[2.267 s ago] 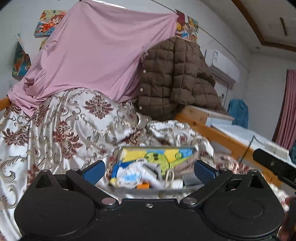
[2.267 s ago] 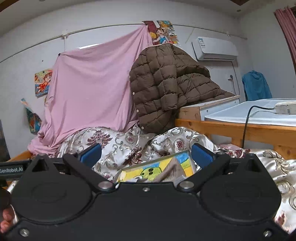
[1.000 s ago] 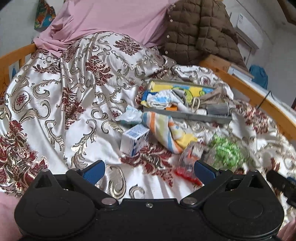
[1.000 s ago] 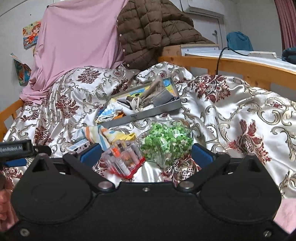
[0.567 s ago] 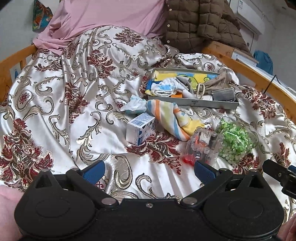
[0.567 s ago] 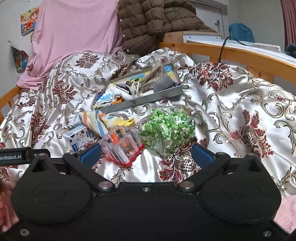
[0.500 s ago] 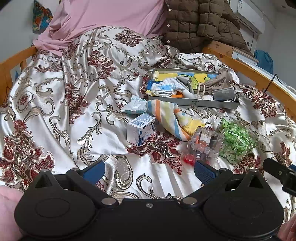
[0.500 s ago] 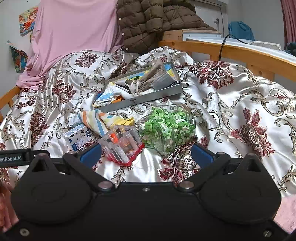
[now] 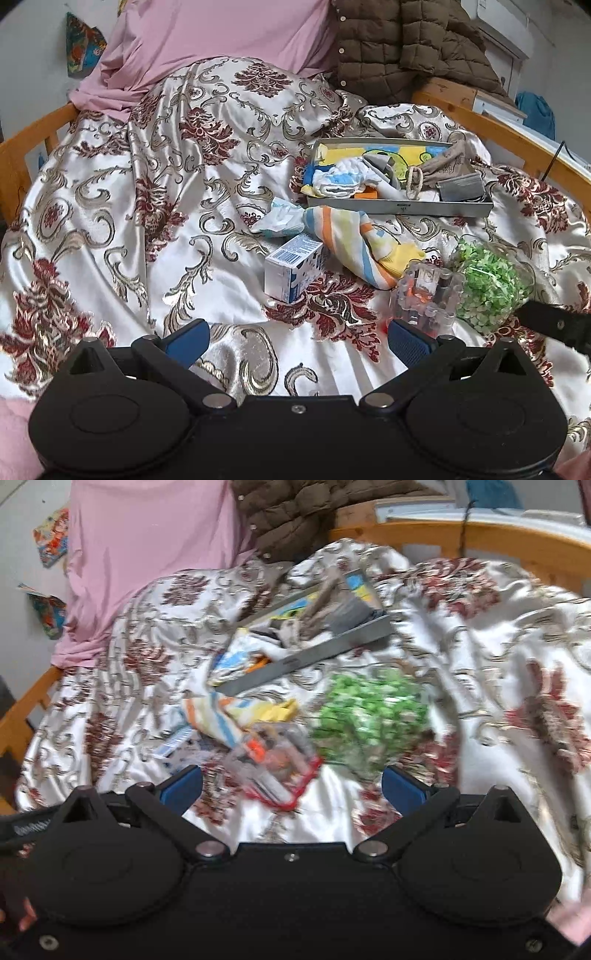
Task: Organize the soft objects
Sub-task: 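Raise both open tools away from the tray back over the bed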
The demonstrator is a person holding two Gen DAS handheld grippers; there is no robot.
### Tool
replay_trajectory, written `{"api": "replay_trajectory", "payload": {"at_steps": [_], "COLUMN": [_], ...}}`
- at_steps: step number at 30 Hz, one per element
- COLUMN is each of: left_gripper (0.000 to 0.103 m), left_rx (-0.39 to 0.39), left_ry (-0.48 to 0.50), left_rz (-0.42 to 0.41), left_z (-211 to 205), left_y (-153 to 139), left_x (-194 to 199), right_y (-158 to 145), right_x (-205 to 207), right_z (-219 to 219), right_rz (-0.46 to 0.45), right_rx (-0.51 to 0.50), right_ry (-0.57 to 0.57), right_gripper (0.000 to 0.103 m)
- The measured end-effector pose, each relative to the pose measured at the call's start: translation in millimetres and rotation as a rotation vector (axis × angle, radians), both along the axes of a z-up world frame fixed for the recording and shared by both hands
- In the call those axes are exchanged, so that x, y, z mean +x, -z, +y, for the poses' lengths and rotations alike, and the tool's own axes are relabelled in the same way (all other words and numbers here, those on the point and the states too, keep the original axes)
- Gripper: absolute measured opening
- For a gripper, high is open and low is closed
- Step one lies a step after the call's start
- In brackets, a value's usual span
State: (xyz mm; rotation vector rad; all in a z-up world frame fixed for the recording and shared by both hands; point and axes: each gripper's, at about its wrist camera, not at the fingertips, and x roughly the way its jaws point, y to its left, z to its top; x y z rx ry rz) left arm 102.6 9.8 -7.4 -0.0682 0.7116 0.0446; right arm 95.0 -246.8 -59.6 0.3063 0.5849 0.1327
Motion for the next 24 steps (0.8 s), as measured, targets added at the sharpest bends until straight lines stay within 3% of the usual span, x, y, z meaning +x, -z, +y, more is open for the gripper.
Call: {"api": "replay_trajectory", "payload": {"at_steps": [15, 24], "left_gripper": [0.102, 0.102], "left_rx": [0.060, 0.096], "left_ry": [-0.067, -0.108], "left_rz": [-0.006, -0.033], "left_z": [9.8, 16.7], "left_y": [-7.8, -13.6], "left_x": [36.0, 50.4], "right_y": [-12.2, -17.8], "right_x": [42.1, 50.5], "right_z": [31.3, 29.5], "right_rz": [-0.059, -0.108], "right_rx": [-0.094, -0.106], "right_ry": [-0.137, -0.143], "right_gripper": [0.103, 0.103]}}
